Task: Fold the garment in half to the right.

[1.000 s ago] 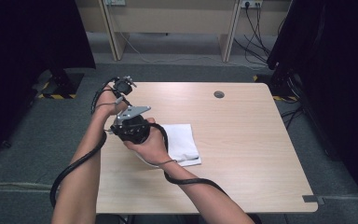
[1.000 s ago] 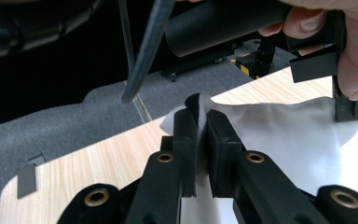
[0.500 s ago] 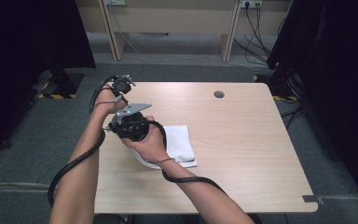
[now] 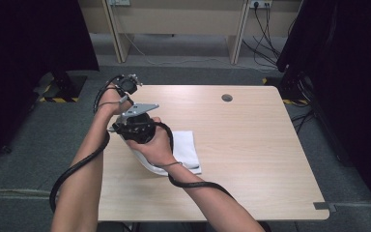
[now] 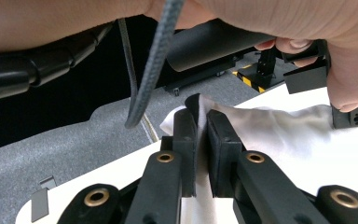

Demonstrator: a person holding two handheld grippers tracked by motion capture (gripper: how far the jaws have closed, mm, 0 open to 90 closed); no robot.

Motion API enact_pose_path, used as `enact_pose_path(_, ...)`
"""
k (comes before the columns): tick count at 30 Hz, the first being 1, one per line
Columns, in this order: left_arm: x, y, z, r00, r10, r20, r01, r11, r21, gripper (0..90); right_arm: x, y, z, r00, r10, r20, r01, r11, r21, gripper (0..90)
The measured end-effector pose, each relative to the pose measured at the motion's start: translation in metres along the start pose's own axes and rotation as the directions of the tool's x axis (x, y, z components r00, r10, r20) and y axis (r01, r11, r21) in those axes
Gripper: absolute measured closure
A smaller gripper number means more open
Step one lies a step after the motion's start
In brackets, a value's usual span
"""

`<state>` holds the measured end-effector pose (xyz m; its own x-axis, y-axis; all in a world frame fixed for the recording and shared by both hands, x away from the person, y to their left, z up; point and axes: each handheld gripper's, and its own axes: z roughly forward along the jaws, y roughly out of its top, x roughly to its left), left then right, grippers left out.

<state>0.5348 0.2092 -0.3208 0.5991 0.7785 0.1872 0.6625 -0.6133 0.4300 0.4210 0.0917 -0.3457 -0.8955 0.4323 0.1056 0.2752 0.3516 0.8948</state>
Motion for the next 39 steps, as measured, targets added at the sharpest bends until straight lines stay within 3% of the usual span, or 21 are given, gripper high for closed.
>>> enact_pose_path(24, -0.003, 0.003, -0.001, 0.9998, 0.016, -0.015, -0.016, 0.9995, 0.026, 86.9, -0.002, 0.002, -0.009, 1.0, 0.002, 0.002, -0.002, 1.0, -0.023, 83.9)
enact_pose_path(39, -0.024, 0.012, 0.015, 0.9988, 0.044, 0.023, -0.045, 0.9987, 0.026, 86.8, -0.014, -0.016, -0.029, 0.9991, 0.003, 0.043, -0.002, 1.0, -0.012, 83.8)
